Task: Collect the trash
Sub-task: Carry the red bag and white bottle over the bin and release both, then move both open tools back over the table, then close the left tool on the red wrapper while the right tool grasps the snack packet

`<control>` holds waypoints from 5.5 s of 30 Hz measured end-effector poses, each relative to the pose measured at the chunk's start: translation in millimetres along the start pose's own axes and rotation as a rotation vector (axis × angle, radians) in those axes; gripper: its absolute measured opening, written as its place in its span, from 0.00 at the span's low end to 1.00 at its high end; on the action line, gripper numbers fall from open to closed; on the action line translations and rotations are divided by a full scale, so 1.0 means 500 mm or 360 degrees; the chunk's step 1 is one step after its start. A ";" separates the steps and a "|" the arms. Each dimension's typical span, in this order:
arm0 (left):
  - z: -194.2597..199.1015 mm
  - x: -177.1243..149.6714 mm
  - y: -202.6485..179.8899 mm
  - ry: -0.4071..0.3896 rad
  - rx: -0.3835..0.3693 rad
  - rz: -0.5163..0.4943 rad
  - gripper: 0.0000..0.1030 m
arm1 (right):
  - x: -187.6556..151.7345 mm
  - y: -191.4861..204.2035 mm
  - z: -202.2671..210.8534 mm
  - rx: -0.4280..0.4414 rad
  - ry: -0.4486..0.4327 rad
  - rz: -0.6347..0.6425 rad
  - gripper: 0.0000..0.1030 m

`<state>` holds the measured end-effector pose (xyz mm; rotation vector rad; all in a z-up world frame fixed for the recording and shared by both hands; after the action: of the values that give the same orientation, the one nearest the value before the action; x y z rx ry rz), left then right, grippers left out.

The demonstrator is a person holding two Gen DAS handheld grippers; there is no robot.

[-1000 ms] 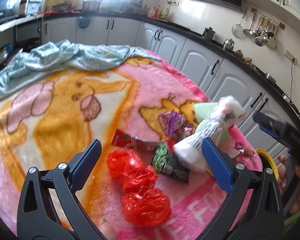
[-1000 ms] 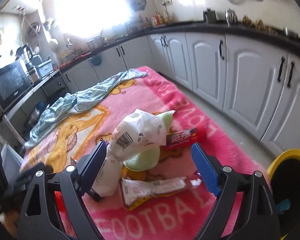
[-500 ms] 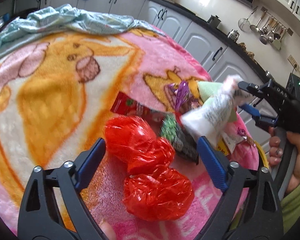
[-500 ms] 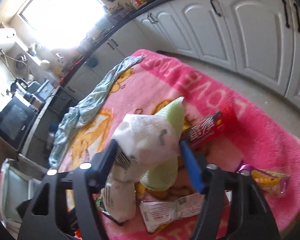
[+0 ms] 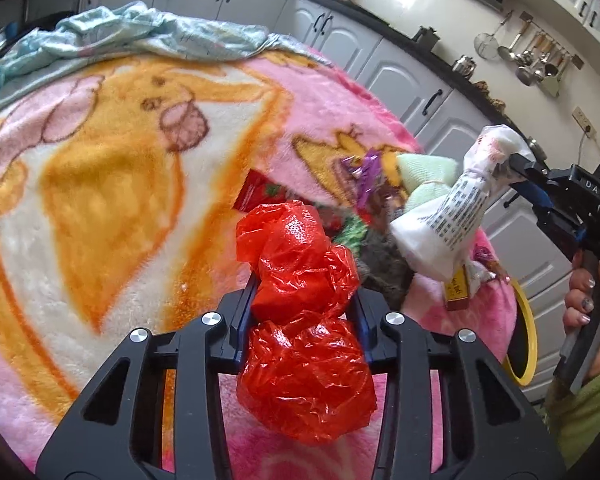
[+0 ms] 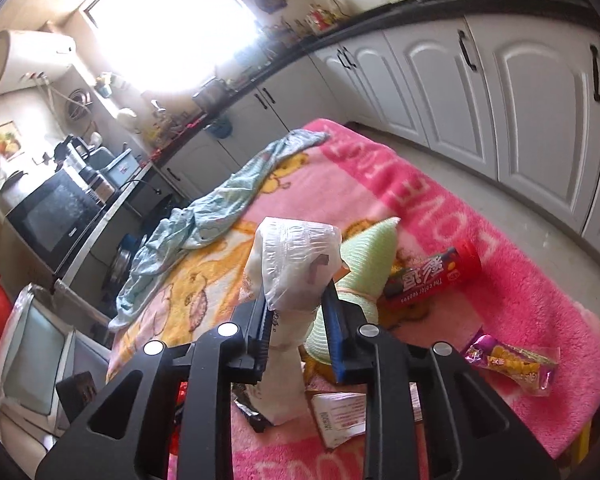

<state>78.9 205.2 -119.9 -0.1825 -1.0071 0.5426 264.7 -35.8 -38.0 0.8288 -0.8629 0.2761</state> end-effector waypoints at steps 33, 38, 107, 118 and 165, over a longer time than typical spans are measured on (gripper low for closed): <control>0.024 0.025 -0.377 -0.0172 -0.0451 -0.0427 0.30 | 0.065 -0.058 0.383 -0.0191 -0.0424 0.0177 0.21; 0.017 0.012 -0.454 -0.0171 -0.0542 -0.0504 0.30 | 0.071 -0.106 0.447 -0.0303 -0.0497 0.0178 0.21; -0.155 -0.113 -0.774 -0.0095 -0.0750 -0.0676 0.89 | 0.030 -0.426 0.625 -0.0972 -0.0736 0.0081 0.55; -0.104 -0.055 -0.696 -0.0189 -0.0653 -0.0628 0.89 | 0.030 -0.349 0.593 -0.0895 -0.0709 0.0201 0.69; -0.003 0.107 -0.223 -0.0386 -0.0095 -0.0205 0.89 | -0.092 -0.076 0.292 -0.0500 -0.0209 0.0594 0.83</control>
<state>140.8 137.4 -37.3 -0.1051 -1.2625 0.4237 173.4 -164.4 -39.2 0.3928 -1.1516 0.4036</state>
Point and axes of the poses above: each gripper's, at about its wrist camera, not at the fingertips, and z roughly against the way its jaws point, y to its left, x to its top, the point moved 2 cm from there along -z, roughly the way its jaws point, and after that the axes turned 15 degrees about -y, right-handed, at the moved point
